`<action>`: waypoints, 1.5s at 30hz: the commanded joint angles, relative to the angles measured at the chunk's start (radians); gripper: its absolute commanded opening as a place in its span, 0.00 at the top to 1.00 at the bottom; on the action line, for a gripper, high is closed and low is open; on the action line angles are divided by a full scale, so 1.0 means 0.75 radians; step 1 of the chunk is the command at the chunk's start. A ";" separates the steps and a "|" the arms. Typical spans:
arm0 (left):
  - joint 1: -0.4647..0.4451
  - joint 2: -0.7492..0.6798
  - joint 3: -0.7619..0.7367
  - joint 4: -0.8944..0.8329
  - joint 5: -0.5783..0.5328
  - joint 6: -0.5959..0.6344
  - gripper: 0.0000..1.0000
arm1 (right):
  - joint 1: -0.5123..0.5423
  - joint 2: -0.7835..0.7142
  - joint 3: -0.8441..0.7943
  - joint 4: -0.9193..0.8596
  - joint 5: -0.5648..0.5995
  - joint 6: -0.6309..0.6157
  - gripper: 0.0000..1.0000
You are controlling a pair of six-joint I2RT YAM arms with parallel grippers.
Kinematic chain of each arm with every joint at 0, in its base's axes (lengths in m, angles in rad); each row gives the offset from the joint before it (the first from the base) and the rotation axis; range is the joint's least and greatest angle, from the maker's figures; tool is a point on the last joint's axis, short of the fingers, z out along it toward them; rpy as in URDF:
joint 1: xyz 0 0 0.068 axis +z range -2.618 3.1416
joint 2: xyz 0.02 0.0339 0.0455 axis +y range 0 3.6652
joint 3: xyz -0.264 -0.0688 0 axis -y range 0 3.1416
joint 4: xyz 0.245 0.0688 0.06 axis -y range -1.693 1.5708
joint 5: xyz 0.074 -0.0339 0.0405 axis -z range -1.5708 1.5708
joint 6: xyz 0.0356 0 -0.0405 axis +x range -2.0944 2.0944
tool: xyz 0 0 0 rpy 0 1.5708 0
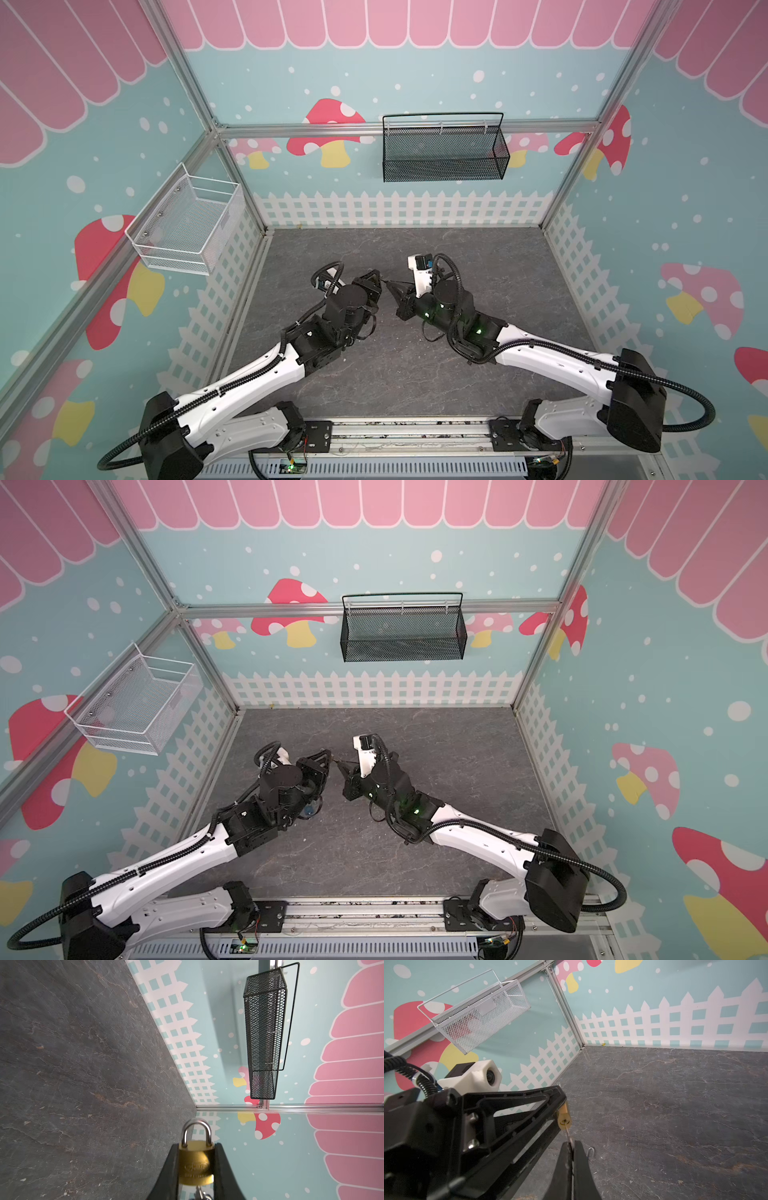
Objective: Unlock with the key
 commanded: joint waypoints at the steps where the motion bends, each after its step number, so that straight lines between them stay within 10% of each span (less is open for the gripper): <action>1: -0.059 -0.016 0.024 0.023 0.127 0.007 1.00 | -0.001 -0.026 0.032 0.067 -0.033 0.026 1.00; 15: -0.049 -0.015 0.008 0.072 0.315 -0.065 1.00 | 0.058 -0.031 -0.029 0.146 0.202 -0.099 1.00; 27: -0.016 -0.069 0.015 0.057 0.323 -0.067 1.00 | 0.079 -0.024 -0.099 0.302 -0.020 -0.157 1.00; 45: 0.045 -0.100 -0.025 0.016 0.377 -0.001 1.00 | 0.073 -0.205 -0.235 0.223 0.129 -0.156 1.00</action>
